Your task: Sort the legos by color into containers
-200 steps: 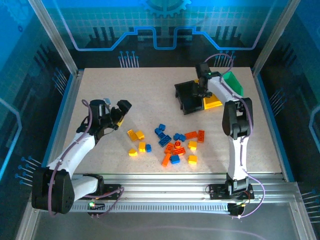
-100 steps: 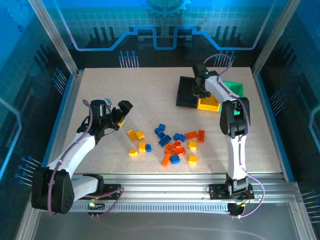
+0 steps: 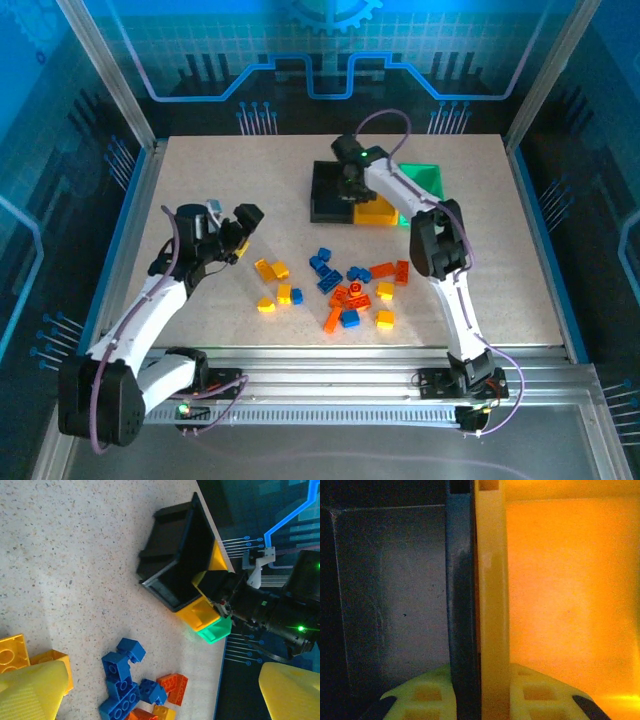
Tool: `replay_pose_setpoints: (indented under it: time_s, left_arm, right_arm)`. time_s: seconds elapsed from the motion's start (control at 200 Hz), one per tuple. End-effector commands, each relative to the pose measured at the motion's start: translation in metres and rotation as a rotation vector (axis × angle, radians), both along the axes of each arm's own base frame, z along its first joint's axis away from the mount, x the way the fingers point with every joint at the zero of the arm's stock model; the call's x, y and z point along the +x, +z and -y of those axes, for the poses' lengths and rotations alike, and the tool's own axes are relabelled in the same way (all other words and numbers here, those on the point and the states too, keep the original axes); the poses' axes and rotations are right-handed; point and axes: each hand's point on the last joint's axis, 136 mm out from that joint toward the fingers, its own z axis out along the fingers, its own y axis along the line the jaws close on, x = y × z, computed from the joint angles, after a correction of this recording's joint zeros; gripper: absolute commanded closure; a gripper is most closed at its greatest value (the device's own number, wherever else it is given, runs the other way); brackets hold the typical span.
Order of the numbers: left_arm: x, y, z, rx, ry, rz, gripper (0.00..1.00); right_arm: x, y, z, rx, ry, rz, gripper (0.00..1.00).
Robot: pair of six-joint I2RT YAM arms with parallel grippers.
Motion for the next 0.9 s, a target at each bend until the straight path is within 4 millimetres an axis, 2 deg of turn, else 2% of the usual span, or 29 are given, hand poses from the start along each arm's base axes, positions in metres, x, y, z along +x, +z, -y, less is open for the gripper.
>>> replay_pose_setpoints:
  time_s: [0.0, 0.26, 0.46, 0.765, 0.895]
  left_arm:
    - [-0.014, -0.005, 0.004, -0.006, -0.021, -0.029, 0.01]
    - [-0.023, -0.009, 0.003, -0.008, -0.027, -0.040, 0.01]
    - [-0.029, -0.008, 0.003, 0.009, -0.040, -0.041, 0.01]
    - [-0.035, -0.003, 0.003, 0.014, -0.050, -0.033, 0.01]
    - [-0.037, -0.002, 0.002, 0.017, -0.051, -0.031, 0.01]
  right_arm:
    - [-0.023, -0.015, -0.025, 0.008, -0.060, -0.056, 1.00]
    - [-0.052, -0.017, -0.075, 0.004, -0.053, -0.044, 1.00]
    - [-0.065, -0.024, -0.103, -0.013, -0.019, -0.060, 1.00]
    - [-0.082, -0.023, -0.124, -0.023, 0.030, -0.061, 1.00]
    - [-0.085, -0.024, -0.125, -0.038, 0.060, -0.063, 0.98]
